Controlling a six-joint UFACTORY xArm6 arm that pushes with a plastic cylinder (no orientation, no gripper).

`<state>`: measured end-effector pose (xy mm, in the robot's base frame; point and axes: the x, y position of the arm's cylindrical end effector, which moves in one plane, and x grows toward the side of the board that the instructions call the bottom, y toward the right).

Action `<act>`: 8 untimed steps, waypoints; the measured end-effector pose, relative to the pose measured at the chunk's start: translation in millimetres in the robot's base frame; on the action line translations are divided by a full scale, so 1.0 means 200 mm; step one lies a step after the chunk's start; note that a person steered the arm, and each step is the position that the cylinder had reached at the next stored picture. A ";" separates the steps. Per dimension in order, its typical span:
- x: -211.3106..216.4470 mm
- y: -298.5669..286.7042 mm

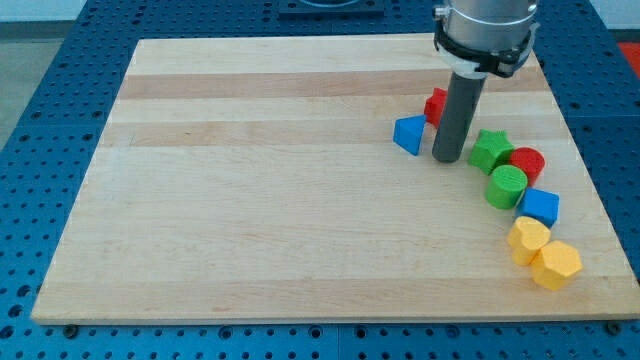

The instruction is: Place the red star and blue triangle to the top left of the green star

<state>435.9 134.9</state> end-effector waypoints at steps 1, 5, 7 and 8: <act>0.10 -0.03; -0.06 -0.33; -0.08 -0.40; -0.10 -0.41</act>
<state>415.8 52.6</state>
